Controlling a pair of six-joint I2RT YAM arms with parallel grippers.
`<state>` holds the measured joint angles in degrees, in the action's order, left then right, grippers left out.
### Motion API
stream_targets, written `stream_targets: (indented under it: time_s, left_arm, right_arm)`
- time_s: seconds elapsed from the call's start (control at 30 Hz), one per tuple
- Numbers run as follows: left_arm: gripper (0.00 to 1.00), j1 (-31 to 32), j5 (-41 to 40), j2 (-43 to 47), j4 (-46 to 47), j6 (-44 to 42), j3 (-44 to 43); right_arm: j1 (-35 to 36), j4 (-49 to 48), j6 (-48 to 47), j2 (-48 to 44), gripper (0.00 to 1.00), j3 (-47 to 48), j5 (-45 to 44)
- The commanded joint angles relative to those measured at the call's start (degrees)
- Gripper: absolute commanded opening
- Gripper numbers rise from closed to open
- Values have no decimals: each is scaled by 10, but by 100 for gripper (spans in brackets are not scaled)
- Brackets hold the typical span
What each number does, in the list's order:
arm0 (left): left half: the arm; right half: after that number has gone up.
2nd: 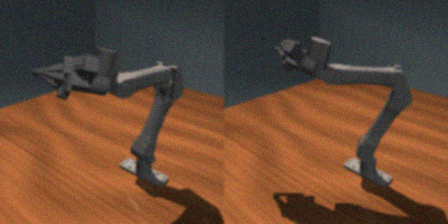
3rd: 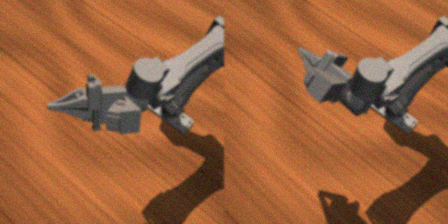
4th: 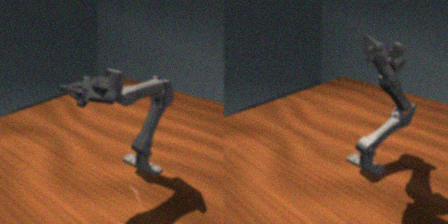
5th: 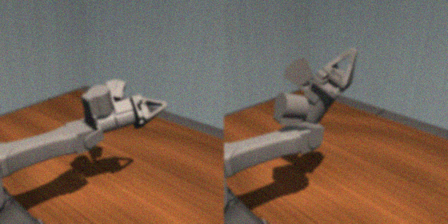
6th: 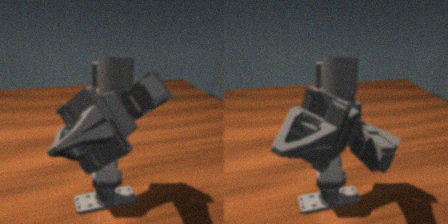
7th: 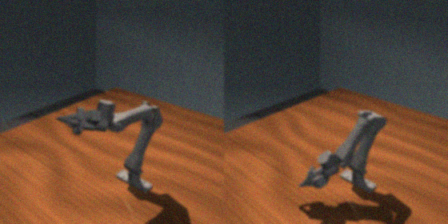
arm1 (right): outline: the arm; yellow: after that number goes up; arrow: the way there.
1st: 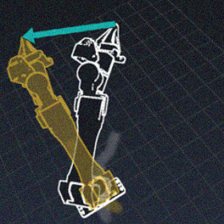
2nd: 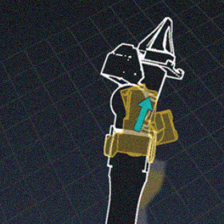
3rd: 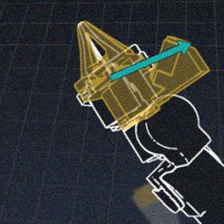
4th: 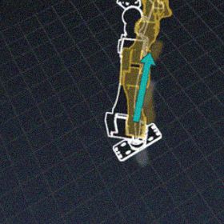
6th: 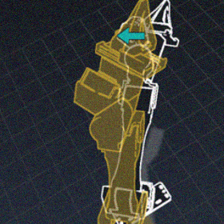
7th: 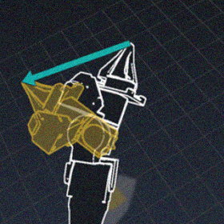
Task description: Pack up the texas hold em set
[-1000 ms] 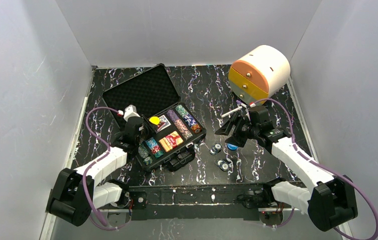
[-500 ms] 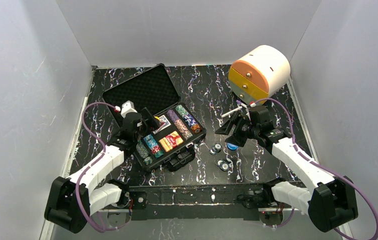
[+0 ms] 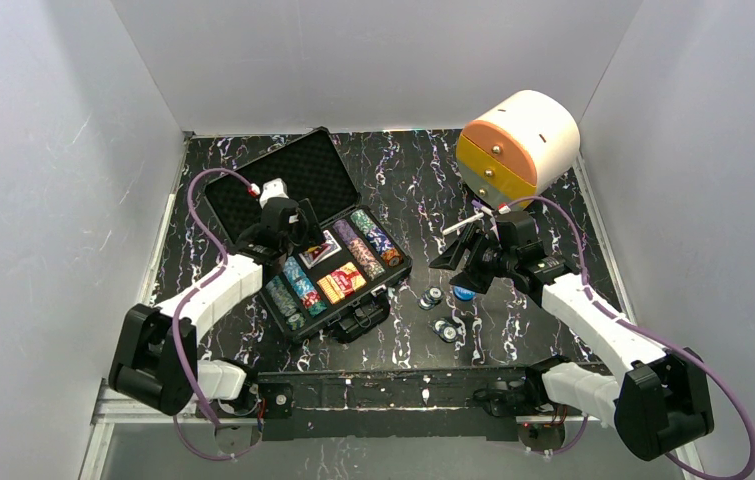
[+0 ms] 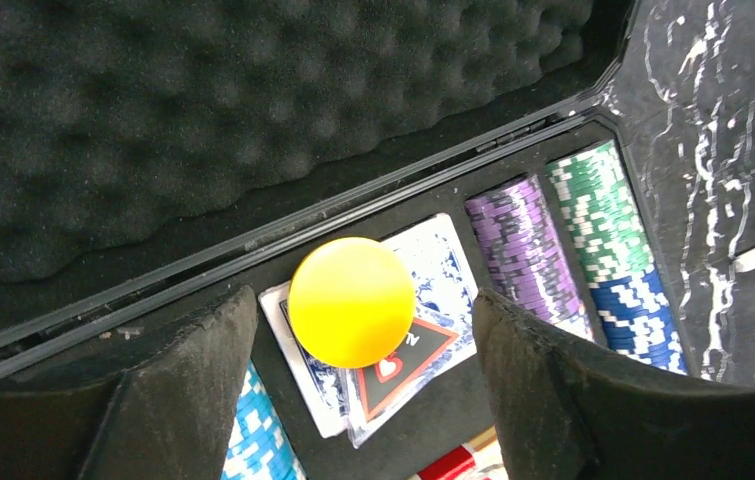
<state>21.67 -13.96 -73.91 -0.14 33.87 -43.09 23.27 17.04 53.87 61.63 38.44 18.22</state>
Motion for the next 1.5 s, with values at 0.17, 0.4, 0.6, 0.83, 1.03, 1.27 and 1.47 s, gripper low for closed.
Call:
stream_targets:
  time_s: [0.17,0.4,0.6,0.83,1.03,1.27,1.47]
  left_arm:
    - [66,-3,-19,-30,-6,-28,-29]
    - [64,-4,-15,-35,-6,-25,-26]
    - [72,-4,-12,-45,-12,-24,-32]
    - [62,-3,6,-61,-13,-22,-35]
    - [47,-3,16,-54,-19,-27,-37]
    - [44,-3,35,-38,-33,-27,-35]
    - [42,-3,52,-17,-43,-25,-28]
  right_arm:
    - [1,3,-11,-14,77,0,0]
    - [1,9,-16,-18,77,5,-7]
    - [1,11,-12,-19,77,4,-4]
    - [1,14,-12,-21,77,5,-7]
    - [1,14,-13,-18,77,5,-8]
    - [1,14,-14,-18,77,5,-9]
    - [1,13,-12,-14,77,5,-10]
